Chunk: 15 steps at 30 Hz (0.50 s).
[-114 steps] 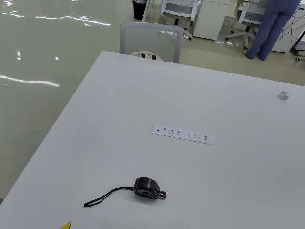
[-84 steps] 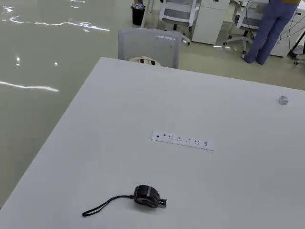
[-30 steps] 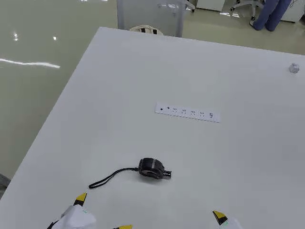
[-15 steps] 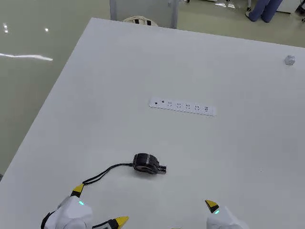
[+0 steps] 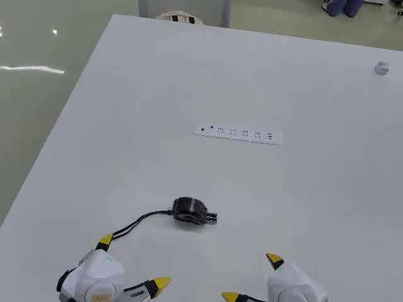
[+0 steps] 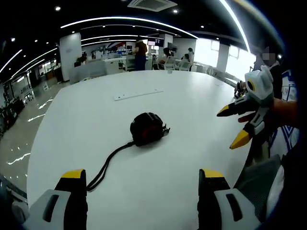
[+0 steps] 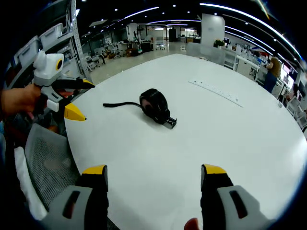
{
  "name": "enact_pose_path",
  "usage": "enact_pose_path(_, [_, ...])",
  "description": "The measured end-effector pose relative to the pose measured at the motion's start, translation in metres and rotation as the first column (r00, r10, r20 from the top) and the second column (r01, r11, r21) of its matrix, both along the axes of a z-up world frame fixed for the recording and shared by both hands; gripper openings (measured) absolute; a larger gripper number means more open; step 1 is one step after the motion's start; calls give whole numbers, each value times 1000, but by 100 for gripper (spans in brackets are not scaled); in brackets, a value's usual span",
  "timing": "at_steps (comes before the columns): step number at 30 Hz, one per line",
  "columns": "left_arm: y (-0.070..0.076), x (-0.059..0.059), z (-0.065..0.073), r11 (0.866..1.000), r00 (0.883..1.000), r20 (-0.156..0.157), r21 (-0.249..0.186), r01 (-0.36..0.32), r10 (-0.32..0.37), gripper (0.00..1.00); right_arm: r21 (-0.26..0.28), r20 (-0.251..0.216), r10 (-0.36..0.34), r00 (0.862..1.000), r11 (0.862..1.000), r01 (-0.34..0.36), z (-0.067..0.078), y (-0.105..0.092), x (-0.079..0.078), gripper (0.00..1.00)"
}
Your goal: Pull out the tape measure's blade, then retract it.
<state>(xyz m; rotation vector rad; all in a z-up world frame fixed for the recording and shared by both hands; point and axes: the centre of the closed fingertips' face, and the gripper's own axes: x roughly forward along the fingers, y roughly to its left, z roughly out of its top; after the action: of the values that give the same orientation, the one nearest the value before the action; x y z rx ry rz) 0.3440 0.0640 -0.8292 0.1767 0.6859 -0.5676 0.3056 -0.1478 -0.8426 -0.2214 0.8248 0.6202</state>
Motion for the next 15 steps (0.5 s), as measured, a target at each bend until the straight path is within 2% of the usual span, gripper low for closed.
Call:
enact_pose_path(4, [0, 0, 0, 1000, 1000, 1, 3, 2, -2, 94, 0, 0, 1, 1000, 1000, -1, 0, 0, 0, 81])
enact_pose_path(7, [-2, 2, 0, 1000, 1000, 3, 8, 13, -13, 92, -1, 5, 19, 1000, 1000, -19, 1, 3, 2, 81])
enact_pose_path(8, [-4, 4, 2, 999, 999, 13, 18, 32, -32, 92, -3, 4, 52, 999, 999, -52, -1, 8, 4, 81])
enact_pose_path(15, [-7, 11, 3, 997, 998, 24, 34, 64, -65, 91, -9, 17, 85, 996, 996, -85, 0, 13, 11, 79])
